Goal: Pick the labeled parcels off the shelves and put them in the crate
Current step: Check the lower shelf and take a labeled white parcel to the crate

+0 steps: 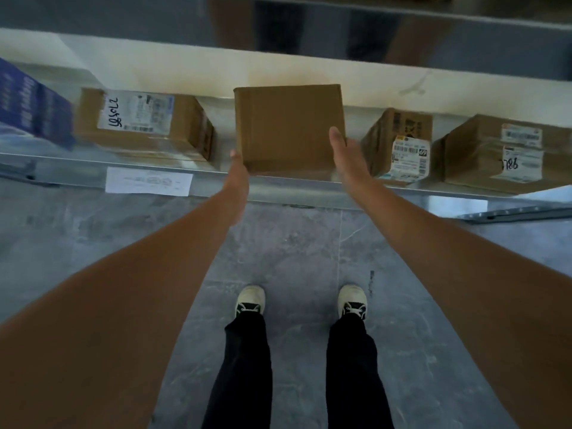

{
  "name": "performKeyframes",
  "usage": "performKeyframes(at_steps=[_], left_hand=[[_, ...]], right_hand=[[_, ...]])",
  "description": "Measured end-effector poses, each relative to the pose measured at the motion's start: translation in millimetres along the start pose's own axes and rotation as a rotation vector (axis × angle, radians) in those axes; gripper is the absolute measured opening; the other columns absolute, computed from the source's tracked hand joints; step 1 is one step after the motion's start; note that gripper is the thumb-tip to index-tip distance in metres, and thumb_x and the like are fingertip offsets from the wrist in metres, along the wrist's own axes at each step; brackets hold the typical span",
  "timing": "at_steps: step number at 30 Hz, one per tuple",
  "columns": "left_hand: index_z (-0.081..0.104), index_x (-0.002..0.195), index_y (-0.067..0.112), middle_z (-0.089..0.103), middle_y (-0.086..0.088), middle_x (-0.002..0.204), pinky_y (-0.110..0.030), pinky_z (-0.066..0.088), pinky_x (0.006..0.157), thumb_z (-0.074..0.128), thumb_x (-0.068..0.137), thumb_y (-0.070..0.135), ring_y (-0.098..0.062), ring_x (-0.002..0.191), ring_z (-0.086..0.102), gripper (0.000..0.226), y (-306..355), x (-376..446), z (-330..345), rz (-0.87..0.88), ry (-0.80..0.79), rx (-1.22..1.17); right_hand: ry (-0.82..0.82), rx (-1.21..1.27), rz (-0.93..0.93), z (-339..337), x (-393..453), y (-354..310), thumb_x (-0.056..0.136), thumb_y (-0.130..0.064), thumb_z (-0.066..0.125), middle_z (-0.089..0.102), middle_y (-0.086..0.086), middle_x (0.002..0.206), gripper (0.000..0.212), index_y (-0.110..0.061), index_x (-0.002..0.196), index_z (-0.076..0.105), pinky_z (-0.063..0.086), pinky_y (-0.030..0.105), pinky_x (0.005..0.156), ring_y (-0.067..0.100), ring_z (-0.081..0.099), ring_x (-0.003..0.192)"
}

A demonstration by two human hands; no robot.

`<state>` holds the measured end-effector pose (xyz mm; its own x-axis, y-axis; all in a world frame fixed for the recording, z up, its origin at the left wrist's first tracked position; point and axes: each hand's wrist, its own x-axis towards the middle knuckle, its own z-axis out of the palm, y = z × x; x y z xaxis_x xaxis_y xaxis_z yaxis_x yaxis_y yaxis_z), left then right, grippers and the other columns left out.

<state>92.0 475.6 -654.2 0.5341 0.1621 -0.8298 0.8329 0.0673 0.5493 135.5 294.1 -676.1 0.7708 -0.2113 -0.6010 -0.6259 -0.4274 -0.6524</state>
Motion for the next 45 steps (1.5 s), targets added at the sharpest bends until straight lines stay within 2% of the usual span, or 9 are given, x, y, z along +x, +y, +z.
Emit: performKeyframes(at_steps=[3,5,15,19,23,25,30,35,45], left_hand=[[0.011,0.154,0.015,0.011,-0.005,0.162,-0.038,0.01,0.119,0.008,0.101,0.054,-0.022,0.149,0.011,0.066,2,-9,-19,0.004,-0.054,0.037],[0.013,0.154,0.017,0.015,-0.005,0.161,-0.038,0.01,0.118,0.01,0.102,0.052,-0.022,0.148,0.015,0.063,7,-12,-33,-0.018,-0.031,0.036],[0.02,0.153,0.015,0.023,-0.003,0.159,-0.036,0.014,0.118,0.017,0.103,0.047,-0.019,0.147,0.021,0.059,16,-4,-46,0.054,-0.005,0.008],[0.034,0.149,0.016,0.037,-0.004,0.153,-0.037,0.022,0.116,0.023,0.103,0.045,-0.02,0.142,0.031,0.055,21,-8,-38,0.102,0.031,-0.043],[0.057,0.127,0.013,0.063,-0.001,0.1,-0.028,0.049,0.079,0.03,0.103,0.042,-0.019,0.1,0.06,0.046,32,-7,-41,0.127,0.051,-0.19],[0.061,0.115,0.017,0.061,0.002,0.086,-0.025,0.05,0.069,0.032,0.103,0.043,-0.012,0.08,0.06,0.041,36,-9,-40,0.12,0.038,-0.265],[0.061,0.086,0.022,0.063,0.005,0.09,-0.025,0.048,0.073,0.028,0.103,0.042,-0.012,0.087,0.058,0.043,34,-11,-43,0.108,0.029,-0.268],[0.063,0.089,0.017,0.068,0.0,0.091,-0.024,0.049,0.069,0.029,0.103,0.041,-0.011,0.081,0.063,0.044,40,-9,-43,0.116,0.029,-0.289],[0.068,0.114,0.031,0.066,0.009,0.111,-0.052,0.046,0.092,0.044,0.093,0.043,-0.024,0.109,0.059,0.034,49,-1,-48,-0.019,-0.086,-0.103]], right_hand=[[0.05,0.029,-0.004,13,-25,-1,0.095,-0.067,0.032,0.054,0.0,0.127,0.069,-0.015,0.136,0.049,0.039,0.043,0.106,0.021,0.05,0.117],[0.112,0.065,-0.006,23,-38,-4,0.096,-0.064,0.033,0.05,0.004,0.143,0.071,-0.015,0.146,0.043,0.035,0.049,0.112,0.026,0.046,0.132],[0.151,0.315,0.045,26,-55,0,0.102,-0.049,0.036,0.048,-0.006,0.114,0.05,-0.018,0.14,0.045,0.037,0.031,0.099,0.014,0.048,0.114],[0.15,0.404,0.069,11,-64,-6,0.09,-0.062,0.041,0.057,-0.003,0.128,0.058,-0.026,0.135,0.049,0.041,0.045,0.109,0.017,0.052,0.121],[0.157,0.517,0.077,-8,-65,-5,0.089,-0.063,0.045,0.065,0.016,0.12,0.063,-0.013,0.124,0.061,0.047,0.05,0.102,0.017,0.059,0.106],[0.134,0.593,0.106,-15,-63,-4,0.095,-0.06,0.044,0.07,0.006,0.102,0.052,-0.014,0.104,0.067,0.05,0.036,0.091,0.014,0.062,0.093],[-0.009,0.658,0.165,-22,-64,-6,0.093,-0.069,0.036,0.065,-0.001,0.123,0.064,-0.022,0.129,0.059,0.047,0.037,0.092,0.018,0.06,0.112],[-0.008,0.624,0.187,-20,-63,-6,0.093,-0.07,0.035,0.06,0.0,0.13,0.071,-0.02,0.14,0.052,0.045,0.036,0.094,0.019,0.057,0.116],[0.029,0.813,0.253,-16,-46,5,0.098,-0.04,0.053,0.07,0.011,0.109,0.039,-0.005,0.108,0.065,0.05,0.023,0.087,0.018,0.066,0.102]])
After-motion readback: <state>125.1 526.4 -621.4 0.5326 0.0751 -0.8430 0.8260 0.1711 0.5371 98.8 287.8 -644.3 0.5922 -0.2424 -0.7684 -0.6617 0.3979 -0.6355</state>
